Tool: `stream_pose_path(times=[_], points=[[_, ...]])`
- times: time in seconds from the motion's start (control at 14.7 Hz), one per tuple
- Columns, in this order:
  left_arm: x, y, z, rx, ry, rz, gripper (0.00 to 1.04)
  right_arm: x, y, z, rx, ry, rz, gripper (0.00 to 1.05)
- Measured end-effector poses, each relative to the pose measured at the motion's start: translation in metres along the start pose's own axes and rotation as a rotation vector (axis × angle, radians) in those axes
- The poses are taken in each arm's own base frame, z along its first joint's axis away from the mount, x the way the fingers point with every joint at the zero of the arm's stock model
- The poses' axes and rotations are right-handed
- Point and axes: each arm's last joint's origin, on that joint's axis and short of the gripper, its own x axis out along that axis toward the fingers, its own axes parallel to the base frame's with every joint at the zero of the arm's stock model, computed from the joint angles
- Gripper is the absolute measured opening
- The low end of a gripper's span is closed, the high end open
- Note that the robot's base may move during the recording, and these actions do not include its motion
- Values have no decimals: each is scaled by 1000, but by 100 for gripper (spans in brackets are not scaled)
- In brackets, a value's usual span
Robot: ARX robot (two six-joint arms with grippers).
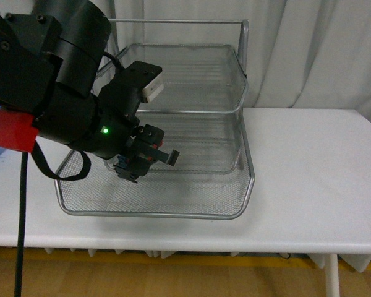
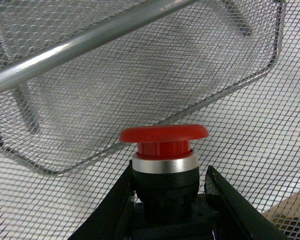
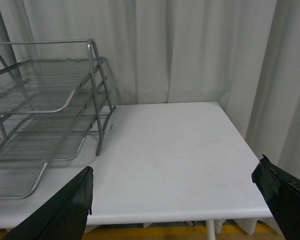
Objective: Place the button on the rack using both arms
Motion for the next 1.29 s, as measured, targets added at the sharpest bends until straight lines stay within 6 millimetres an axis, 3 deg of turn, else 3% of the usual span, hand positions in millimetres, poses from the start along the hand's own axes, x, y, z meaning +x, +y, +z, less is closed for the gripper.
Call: stream_pose_path(times=[0.2, 0.27, 0.41, 0.54, 0.61, 0.75, 0.88, 1.15, 1.22, 1.29], points=[[1, -3, 3, 5, -6, -13, 70, 0, 0, 0, 0, 0, 0, 98], [-15, -1, 2, -1, -40, -31, 81, 0, 0, 0, 0, 0, 0, 98], [-81, 16, 3, -31, -260, -27, 100, 0, 0, 0, 0, 0, 0, 98], [-154, 38, -9, -98, -534, 119, 95, 0, 0, 0, 0, 1, 0, 98], [-168, 40, -17, -158, -652, 290, 86, 0, 0, 0, 0, 0, 1, 98], [-174, 35, -44, -238, -724, 442, 68, 0, 0, 0, 0, 0, 2, 98], [-170, 28, -80, -261, -665, 445, 46, 0, 0, 0, 0, 1, 2, 98], [-191, 22, -102, -270, -726, 464, 8, 0, 0, 0, 0, 0, 2, 98], [-191, 19, -110, -276, -709, 453, 2, 0, 0, 0, 0, 0, 2, 98], [-194, 19, -125, -269, -691, 432, 2, 0, 0, 0, 0, 0, 2, 98]])
